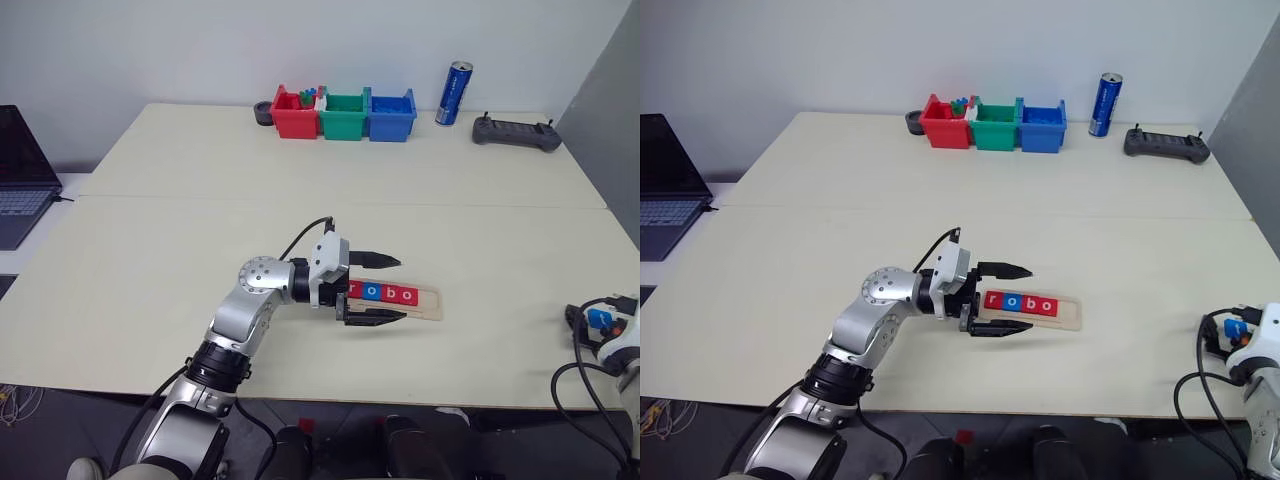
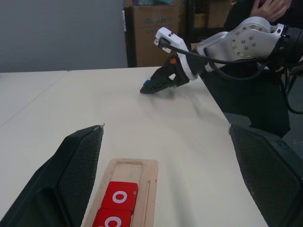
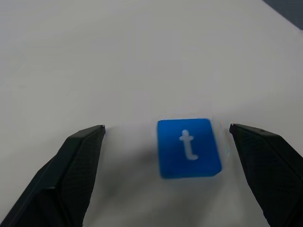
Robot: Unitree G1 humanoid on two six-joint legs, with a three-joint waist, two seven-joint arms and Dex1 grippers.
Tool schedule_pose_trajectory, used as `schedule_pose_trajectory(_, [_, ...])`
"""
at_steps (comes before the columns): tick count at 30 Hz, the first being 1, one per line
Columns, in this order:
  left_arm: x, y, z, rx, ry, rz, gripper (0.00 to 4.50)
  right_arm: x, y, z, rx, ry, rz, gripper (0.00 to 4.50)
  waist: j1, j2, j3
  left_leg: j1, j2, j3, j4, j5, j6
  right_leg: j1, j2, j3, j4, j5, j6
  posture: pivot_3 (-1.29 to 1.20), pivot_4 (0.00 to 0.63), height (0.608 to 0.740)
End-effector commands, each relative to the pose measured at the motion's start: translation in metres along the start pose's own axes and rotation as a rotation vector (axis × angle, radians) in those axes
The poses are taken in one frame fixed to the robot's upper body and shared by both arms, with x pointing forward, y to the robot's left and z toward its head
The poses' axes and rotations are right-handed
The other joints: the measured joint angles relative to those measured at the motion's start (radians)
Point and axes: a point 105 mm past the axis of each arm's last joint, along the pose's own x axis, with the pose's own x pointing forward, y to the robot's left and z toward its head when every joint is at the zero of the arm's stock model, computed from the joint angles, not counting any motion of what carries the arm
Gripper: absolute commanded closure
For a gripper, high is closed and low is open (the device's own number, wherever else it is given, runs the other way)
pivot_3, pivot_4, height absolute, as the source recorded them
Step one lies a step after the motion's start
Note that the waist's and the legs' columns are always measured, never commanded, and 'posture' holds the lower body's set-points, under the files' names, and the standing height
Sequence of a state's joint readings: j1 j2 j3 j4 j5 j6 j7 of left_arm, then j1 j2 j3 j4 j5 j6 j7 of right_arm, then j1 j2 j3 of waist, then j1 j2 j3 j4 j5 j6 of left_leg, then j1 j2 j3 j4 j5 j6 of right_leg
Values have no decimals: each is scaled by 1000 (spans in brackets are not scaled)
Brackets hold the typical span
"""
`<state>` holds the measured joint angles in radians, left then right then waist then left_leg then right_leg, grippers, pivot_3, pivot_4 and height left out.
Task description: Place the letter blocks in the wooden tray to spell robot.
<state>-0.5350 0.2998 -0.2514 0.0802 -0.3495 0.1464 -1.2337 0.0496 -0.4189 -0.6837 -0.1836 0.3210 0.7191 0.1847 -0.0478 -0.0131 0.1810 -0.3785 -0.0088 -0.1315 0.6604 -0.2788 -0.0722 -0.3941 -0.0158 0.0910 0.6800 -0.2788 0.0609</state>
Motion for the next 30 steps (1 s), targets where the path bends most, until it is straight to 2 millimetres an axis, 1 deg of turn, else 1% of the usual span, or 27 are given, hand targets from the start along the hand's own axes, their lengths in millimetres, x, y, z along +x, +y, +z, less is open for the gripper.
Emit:
schedule_pose_trajectory(1, [3, -1, 8, 41, -9, -19, 0, -2, -7, 4, 11, -16, -20, 13, 0, 0, 0, 0, 0, 0, 0, 0, 0, 0, 0, 0, 0, 0, 0, 0, 150, 740])
schedule_pose_trajectory(9, [1, -2, 7, 47, -2, -23, 0, 0, 4, -5, 29, 18, 17, 13, -2, 0, 0, 0, 0, 0, 0, 0, 0, 0, 1, 1, 0, 0, 0, 0, 150, 740])
schedule_pose_trajectory(12, [2, 1, 9, 53, 0, -22, 0, 3, -1, -7, 65, 21, -24, 13, -4, 0, 0, 0, 1, 0, 0, 0, 0, 0, 1, 1, 0, 0, 0, 0, 150, 740])
schedule_pose_trajectory(14, [2, 3, 10, 59, 1, -21, 0, 5, -3, -6, 85, 16, -36, 376, -5, 0, 0, 1, 1, 0, 0, 0, 0, 0, 1, 1, 0, 0, 0, 0, 150, 740])
schedule_pose_trajectory(15, [2, 4, 10, 62, 1, -19, 0, 6, -2, -6, 87, 14, -34, 656, -5, 0, 0, 1, 1, 0, 0, 0, 0, 0, 1, 1, 0, 0, 0, 0, 150, 740])
schedule_pose_trajectory(20, [1, 7, 10, 69, 8, -18, 0, 8, 5, -7, 90, 12, -15, 2379, -9, 0, 0, 1, 1, 0, 0, 0, 0, 1, 2, 1, 0, 0, 0, 0, 150, 740])
schedule_pose_trajectory(22, [0, 6, 10, 73, 10, -18, 0, 9, 11, -5, 20, 12, 5, 3057, -10, 0, 0, 1, 1, 1, 0, 0, 0, 1, 2, 1, 0, 0, 0, 0, 150, 740])
schedule_pose_trajectory(23, [-1, 6, 10, 75, 11, -18, 0, 8, 18, -5, 10, 22, 32, 3044, -10, 0, 0, 1, 1, 0, 0, 0, 0, 1, 2, 1, 0, 0, 0, 0, 150, 740])
schedule_pose_trajectory(25, [-2, 6, 9, 77, 14, -17, 0, 4, 47, 0, -12, 21, 132, 3044, -13, 0, 0, 1, 1, 1, 0, 0, 0, 1, 2, 2, 0, 0, 0, 0, 150, 740])
schedule_pose_trajectory(26, [-3, 6, 9, 78, 18, -18, 0, -1, 72, 5, -13, 17, 207, 3044, -16, 0, 0, 1, 2, 1, 0, 0, 0, 0, 2, 2, 0, 0, 0, 0, 150, 740])
schedule_pose_trajectory(28, [-5, 7, 8, 80, 24, -19, 0, -10, 106, 11, -17, 11, 292, 3044, -24, 1, 0, 2, 4, 1, -1, 0, 0, 1, 4, 2, 0, 0, 0, 0, 150, 740])
schedule_pose_trajectory(30, [-6, 8, 9, 84, 27, -15, 0, -19, 133, 15, -11, 9, 339, 3044, -29, 1, 0, 3, 4, 0, -1, 0, 0, 0, 5, 3, 1, 0, 0, 0, 150, 740])
